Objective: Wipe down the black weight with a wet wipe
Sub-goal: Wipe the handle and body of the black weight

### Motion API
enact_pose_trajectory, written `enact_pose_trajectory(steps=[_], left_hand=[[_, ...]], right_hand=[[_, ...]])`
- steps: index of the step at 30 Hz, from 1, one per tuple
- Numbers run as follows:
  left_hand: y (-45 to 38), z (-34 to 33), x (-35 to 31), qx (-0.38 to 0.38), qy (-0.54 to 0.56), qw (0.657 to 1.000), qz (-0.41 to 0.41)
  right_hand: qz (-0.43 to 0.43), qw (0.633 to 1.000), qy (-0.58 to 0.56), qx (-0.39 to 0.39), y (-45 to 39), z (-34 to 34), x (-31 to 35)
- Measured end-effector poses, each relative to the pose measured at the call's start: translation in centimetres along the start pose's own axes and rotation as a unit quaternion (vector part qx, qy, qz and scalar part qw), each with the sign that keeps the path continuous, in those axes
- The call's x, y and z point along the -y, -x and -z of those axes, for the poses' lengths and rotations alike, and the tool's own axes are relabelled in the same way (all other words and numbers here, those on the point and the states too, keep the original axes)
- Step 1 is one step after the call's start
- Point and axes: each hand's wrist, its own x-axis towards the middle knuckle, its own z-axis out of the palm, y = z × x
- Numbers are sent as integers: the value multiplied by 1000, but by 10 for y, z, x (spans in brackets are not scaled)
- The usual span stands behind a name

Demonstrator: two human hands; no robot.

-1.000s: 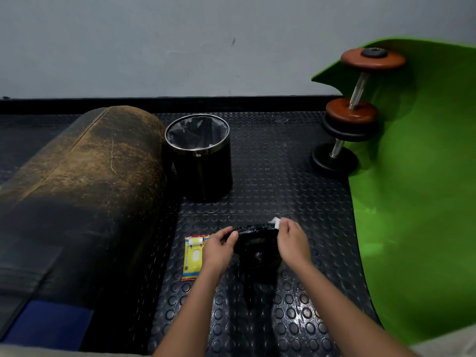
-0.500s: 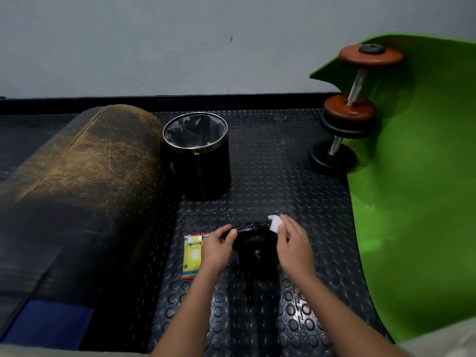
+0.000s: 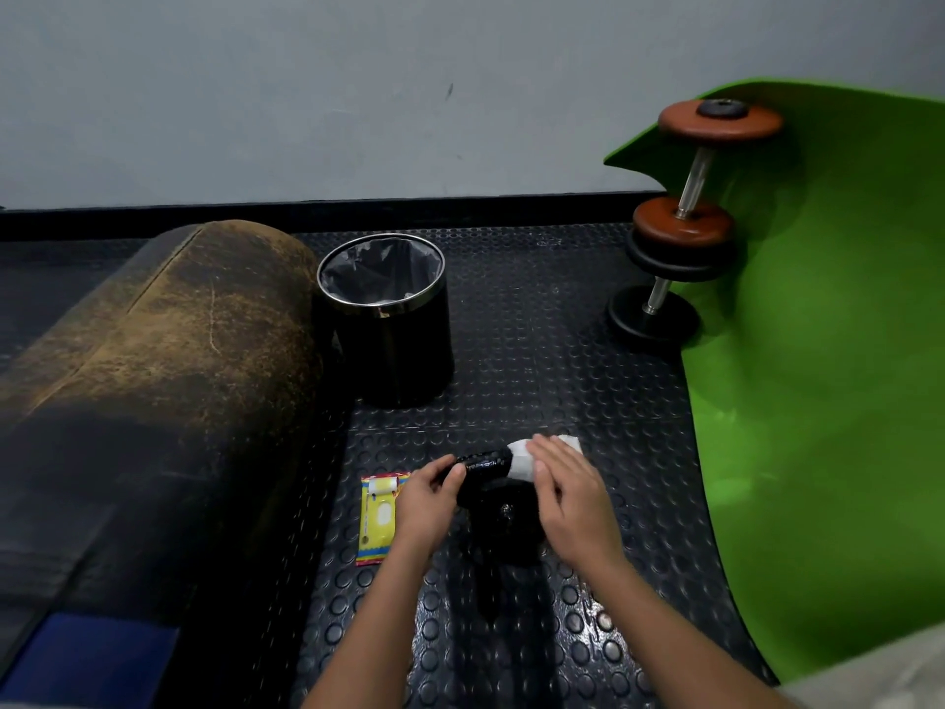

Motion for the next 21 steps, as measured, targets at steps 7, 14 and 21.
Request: enact_pose_trajectory(steps=[7,14,21], left_hand=[[1,1,1,6,12,1000,3],[-1,0,2,9,13,1000,5],[0,1,3,11,15,1000,3]], right_hand=[[-163,984,-22,63,-23,-6,7],[21,991,96,90,-9,-10,23],[-52,998,-6,27,-1,-1,0]])
